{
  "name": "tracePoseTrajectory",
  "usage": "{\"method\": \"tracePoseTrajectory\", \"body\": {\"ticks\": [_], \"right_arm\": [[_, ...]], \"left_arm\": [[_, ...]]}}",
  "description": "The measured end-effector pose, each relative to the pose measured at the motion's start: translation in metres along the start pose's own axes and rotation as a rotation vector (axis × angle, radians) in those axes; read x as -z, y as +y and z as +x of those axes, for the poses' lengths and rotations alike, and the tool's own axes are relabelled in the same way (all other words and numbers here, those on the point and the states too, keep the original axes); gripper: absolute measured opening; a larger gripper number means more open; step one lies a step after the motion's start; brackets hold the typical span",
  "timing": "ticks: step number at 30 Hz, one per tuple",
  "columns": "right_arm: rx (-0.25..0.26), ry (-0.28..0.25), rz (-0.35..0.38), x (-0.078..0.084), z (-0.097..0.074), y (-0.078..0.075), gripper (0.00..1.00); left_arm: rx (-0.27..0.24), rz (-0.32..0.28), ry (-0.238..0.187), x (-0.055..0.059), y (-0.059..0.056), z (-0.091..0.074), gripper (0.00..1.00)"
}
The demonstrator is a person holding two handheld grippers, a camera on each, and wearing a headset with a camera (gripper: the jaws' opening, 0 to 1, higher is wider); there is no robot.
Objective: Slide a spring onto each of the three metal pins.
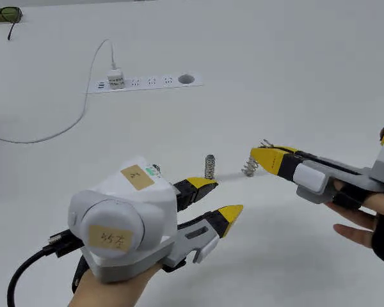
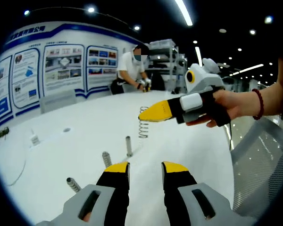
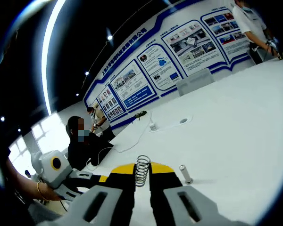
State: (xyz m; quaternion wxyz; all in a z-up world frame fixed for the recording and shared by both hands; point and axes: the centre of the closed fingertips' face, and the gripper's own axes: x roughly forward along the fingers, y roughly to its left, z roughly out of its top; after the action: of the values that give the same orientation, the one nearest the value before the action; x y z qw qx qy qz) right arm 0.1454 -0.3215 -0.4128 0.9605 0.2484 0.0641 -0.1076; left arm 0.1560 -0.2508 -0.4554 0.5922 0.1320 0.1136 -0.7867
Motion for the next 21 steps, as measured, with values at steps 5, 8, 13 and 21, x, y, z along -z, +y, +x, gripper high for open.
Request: {"method": "tracePoseTrajectory", "body": {"ticks": [5,8,13,21], "right_arm": [[0.059,0.011,-0.138,-0.010,0.004,-0.014,0.12],[0.083,0.029,-0.239,-0.012,0.008,-0.020,0.12],[0.099,0.058,-0.348,-0.012,0.018,-0.026,0.12],[0.122,0.097,-0.432,-0.006,0.029,-0.036,0.12]], "left_arm": [[-0.048,-0.022,0.022,0.005,0.010,-0.007,0.36],[-0.071,-0.023,0.034,0.009,0.015,-0.011,0.41],[-0.109,-0.030,0.041,0.012,0.021,-0.018,0.49],[-0.144,-0.053,0.045,0.017,0.029,-0.025,0.59]]}}
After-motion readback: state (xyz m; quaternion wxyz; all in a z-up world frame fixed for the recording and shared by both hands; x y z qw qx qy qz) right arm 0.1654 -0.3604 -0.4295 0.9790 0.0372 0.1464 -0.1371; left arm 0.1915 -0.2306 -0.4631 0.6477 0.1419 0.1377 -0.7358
